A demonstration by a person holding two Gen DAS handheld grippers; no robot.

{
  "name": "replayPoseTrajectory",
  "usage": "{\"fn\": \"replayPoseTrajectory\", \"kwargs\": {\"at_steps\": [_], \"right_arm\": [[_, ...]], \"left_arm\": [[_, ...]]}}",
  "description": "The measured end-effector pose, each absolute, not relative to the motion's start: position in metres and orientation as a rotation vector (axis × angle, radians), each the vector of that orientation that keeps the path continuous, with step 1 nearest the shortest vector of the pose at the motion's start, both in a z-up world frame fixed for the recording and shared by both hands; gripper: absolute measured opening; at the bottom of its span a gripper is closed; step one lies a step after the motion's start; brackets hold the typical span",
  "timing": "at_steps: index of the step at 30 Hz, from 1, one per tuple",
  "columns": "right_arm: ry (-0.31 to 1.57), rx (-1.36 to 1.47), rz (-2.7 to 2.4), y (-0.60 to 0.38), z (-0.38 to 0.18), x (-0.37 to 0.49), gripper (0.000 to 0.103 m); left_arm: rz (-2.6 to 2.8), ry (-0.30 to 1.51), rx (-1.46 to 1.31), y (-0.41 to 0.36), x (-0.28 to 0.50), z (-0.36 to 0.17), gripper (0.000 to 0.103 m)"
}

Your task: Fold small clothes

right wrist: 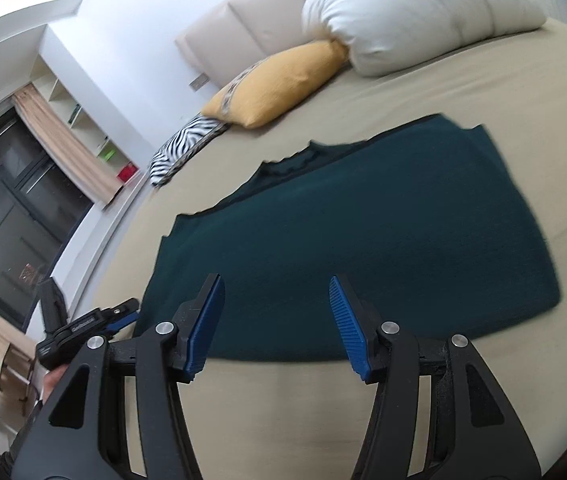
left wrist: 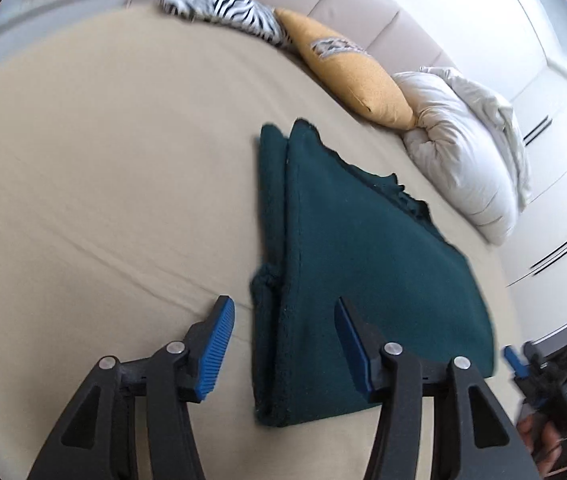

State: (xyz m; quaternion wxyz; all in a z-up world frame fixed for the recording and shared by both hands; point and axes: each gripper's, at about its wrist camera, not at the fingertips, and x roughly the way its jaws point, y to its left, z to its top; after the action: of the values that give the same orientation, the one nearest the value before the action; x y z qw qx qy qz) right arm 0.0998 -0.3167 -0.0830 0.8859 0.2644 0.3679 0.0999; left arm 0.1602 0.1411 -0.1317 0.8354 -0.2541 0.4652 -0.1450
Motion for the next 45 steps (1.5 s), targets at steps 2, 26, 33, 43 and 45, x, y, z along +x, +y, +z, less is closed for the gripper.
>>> {"fn": "replayPoseTrajectory", "kwargs": {"at_steps": [2, 26, 33, 43, 45], "right_arm": [[0.791, 0.566, 0.271, -0.304, -0.085, 0.109, 0.053], [1.069, 0.742, 0.558, -0.179, -0.143, 0.253, 0.053], [1.134, 0.737, 0.495, -0.163, -0.171, 0.284, 0.049], [1.056, 0.981, 0.536, -0.244, -0.155, 0.276, 0.053], [1.032, 1.051, 0.53, -0.278, -0.157, 0.273, 0.053]], "left_arm": [[-0.34, 1.002, -0.634, 0.148, 0.167, -0.14, 0.055], [-0.508, 1.084, -1.004, 0.161, 0.205, -0.173, 0.019], [-0.498, 1.076, -0.96, 0.155, 0.206, -0.164, 0.017], [-0.613, 1.03, -0.723, 0.045, 0.213, -0.079, 0.016], [-0.655, 1.043, -0.676, 0.0, 0.216, -0.075, 0.016]]}}
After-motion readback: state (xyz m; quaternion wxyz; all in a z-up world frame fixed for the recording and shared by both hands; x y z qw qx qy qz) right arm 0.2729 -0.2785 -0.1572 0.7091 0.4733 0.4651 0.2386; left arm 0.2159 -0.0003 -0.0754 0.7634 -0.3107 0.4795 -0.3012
